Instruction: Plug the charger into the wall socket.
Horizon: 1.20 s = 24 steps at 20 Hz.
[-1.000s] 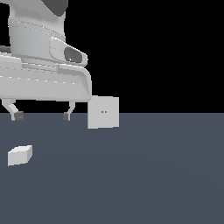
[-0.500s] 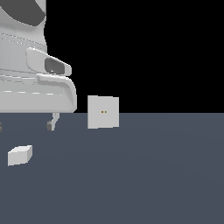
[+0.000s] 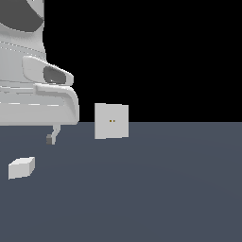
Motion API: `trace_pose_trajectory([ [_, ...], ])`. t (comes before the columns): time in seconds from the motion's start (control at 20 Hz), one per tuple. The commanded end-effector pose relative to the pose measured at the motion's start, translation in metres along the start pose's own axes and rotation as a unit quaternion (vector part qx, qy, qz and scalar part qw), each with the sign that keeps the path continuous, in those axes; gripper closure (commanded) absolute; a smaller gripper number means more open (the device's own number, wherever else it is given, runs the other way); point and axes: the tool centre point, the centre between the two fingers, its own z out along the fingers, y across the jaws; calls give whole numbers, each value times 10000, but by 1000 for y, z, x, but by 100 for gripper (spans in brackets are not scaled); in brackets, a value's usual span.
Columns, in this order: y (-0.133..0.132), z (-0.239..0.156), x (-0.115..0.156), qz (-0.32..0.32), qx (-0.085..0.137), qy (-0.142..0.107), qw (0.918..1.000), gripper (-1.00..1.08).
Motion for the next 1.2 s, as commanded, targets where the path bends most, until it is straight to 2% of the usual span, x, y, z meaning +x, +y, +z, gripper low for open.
trace_pose_trajectory([
  [0.0,0,3,-1,0,0,-2,10000,-92],
  [0.8,0,47,-17,-9,-10,7,10000,-92],
  [0.85,0,47,-17,-9,-10,7,10000,108],
  [1.15,0,47,-17,-9,-10,7,10000,108],
])
